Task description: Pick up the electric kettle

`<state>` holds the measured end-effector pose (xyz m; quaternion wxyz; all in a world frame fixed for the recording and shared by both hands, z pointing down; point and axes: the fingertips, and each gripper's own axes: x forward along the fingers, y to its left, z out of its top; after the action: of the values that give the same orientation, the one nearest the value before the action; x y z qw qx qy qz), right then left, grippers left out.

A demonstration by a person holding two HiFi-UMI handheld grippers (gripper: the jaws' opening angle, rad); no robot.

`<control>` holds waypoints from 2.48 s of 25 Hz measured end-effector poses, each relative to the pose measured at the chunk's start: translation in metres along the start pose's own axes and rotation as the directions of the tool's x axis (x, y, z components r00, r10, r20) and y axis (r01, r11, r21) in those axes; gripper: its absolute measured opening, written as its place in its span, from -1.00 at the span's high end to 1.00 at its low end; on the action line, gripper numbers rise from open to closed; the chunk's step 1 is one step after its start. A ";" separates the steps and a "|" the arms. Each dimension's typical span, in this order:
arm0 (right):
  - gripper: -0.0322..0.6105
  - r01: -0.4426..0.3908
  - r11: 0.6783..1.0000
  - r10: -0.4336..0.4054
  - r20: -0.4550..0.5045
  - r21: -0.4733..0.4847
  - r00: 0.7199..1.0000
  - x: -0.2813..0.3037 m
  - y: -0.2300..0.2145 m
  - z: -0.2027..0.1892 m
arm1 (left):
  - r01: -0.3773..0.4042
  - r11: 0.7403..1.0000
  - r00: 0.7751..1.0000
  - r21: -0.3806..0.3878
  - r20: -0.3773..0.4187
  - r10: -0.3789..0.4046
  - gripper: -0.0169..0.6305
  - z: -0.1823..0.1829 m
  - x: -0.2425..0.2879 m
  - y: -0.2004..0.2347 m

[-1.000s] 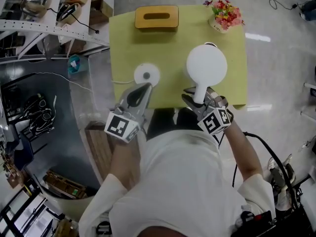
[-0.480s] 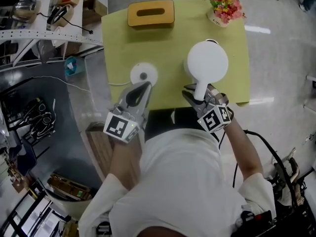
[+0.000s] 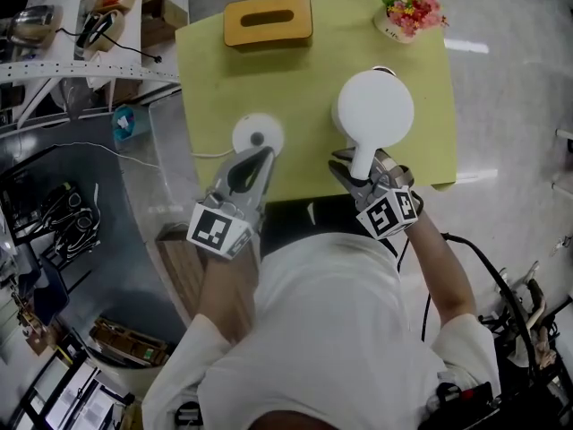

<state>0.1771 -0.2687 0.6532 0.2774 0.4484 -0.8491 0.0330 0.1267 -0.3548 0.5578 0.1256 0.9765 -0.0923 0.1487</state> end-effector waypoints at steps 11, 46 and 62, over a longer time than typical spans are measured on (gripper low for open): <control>0.66 0.014 1.000 -0.014 -0.013 0.004 1.000 0.005 0.004 -0.014 | 0.013 1.000 1.000 -0.011 -0.005 -0.013 0.94 -0.012 0.008 0.006; 0.35 0.007 1.000 -0.006 -0.031 0.020 0.999 0.000 0.024 -0.036 | -0.011 0.999 0.999 -0.047 -0.042 0.009 0.94 -0.019 0.007 -0.004; 0.34 0.100 0.994 -0.095 -0.098 0.041 0.991 -0.073 0.013 -0.036 | -0.033 0.999 0.999 -0.008 -0.027 0.033 0.93 0.024 -0.017 -0.049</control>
<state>0.2151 -0.1951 0.6493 0.3090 0.4934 -0.8108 0.0605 0.1275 -0.3122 0.5199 0.1284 0.9722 -0.1075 0.1634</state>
